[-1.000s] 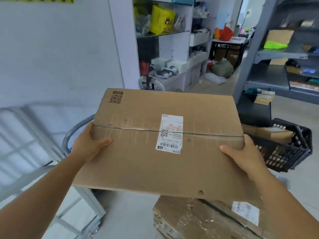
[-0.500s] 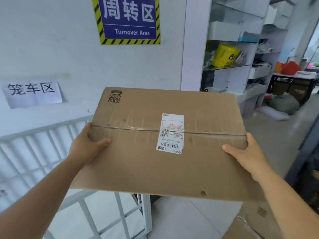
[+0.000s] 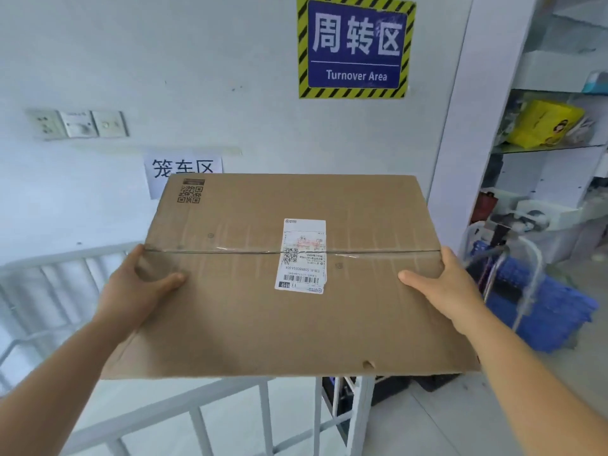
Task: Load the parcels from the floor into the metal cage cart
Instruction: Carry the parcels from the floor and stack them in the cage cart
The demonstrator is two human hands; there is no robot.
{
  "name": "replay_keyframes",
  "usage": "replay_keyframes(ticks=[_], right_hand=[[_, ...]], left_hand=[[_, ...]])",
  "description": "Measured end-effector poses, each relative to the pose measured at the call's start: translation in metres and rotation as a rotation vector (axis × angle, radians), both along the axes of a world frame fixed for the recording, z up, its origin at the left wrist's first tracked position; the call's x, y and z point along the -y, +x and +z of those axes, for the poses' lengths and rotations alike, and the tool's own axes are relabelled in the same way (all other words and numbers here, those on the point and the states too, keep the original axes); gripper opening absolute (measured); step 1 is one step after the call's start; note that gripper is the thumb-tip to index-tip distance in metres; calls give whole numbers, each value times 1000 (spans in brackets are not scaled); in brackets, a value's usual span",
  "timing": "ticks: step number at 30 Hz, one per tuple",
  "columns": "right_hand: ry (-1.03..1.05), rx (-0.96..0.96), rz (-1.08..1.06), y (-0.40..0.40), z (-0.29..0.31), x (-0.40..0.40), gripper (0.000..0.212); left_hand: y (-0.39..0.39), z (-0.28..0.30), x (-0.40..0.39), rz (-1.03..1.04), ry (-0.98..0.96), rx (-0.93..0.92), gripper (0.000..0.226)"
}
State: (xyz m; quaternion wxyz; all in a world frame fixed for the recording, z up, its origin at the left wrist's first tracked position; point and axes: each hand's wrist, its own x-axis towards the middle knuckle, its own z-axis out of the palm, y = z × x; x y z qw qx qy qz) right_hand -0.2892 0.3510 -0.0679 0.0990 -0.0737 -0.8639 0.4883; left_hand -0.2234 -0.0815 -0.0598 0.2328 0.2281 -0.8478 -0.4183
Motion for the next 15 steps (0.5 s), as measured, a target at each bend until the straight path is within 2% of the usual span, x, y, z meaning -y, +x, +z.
replay_keyframes(ticks=[3,6,9,13,15], right_hand=[[12,20,83,-34,-4,38,97],[16,17,140,-71,-11,75,95],[24,44,189,-114,-22,110,95],[22,80,254,-181,-44,151,105],[21,96,289,-214,-56,168,102]], left_hand=[[-1,-11,33,66,16,15,88],[-11,-22,64,137,26,20,91],[-33,-32,92,193,11,27,81],[-74,-50,123,273,-2,64,87],[-96,-61,136,303,3,96,86]])
